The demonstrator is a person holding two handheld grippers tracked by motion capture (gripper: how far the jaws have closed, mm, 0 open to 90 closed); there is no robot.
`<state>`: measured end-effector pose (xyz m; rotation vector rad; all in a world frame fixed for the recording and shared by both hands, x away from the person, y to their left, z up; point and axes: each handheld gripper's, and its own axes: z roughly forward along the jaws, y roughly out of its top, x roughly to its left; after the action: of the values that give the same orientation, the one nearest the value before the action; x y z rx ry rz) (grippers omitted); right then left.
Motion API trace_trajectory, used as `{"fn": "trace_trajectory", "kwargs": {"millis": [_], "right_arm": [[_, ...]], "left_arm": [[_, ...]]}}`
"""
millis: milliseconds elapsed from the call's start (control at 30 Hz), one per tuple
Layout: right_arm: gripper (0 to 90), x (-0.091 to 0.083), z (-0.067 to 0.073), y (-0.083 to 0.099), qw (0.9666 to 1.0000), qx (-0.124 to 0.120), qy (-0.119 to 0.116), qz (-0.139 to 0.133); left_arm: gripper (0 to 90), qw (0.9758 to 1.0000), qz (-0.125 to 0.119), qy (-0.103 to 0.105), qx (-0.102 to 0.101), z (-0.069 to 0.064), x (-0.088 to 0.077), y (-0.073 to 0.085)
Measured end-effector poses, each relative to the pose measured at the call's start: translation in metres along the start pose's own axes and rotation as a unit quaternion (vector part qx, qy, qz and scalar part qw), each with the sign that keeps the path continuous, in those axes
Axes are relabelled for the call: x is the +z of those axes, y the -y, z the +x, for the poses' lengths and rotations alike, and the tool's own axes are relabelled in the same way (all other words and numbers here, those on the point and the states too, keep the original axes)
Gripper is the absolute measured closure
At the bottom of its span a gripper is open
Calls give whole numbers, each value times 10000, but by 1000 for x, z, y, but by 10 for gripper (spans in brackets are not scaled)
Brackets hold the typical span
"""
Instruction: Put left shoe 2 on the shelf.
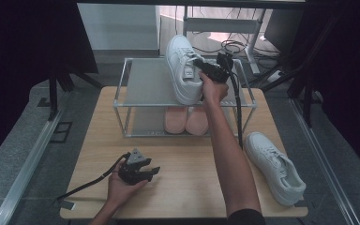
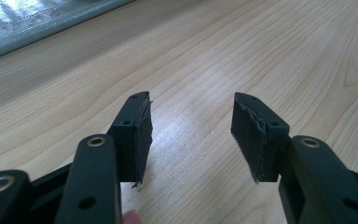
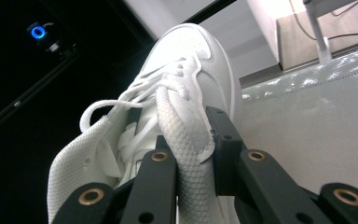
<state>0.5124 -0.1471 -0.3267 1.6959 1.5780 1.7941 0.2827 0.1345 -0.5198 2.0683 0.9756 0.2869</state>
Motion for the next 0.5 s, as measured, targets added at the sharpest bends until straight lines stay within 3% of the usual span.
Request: {"fn": "trace_trajectory", "kwargs": {"millis": [233, 367, 433, 500], "right_arm": [[757, 14, -2, 4, 9996, 114, 151, 190], [678, 21, -3, 6, 9993, 137, 192, 293], [560, 23, -5, 6, 9989, 291, -22, 361], [558, 19, -3, 4, 9992, 282, -122, 242]], "left_arm": [[487, 10000, 14, -8, -1, 0, 1, 0], [486, 10000, 13, -19, -1, 0, 1, 0], [487, 10000, 12, -16, -5, 0, 1, 0], [486, 10000, 17, -10, -14, 0, 2, 0]]}}
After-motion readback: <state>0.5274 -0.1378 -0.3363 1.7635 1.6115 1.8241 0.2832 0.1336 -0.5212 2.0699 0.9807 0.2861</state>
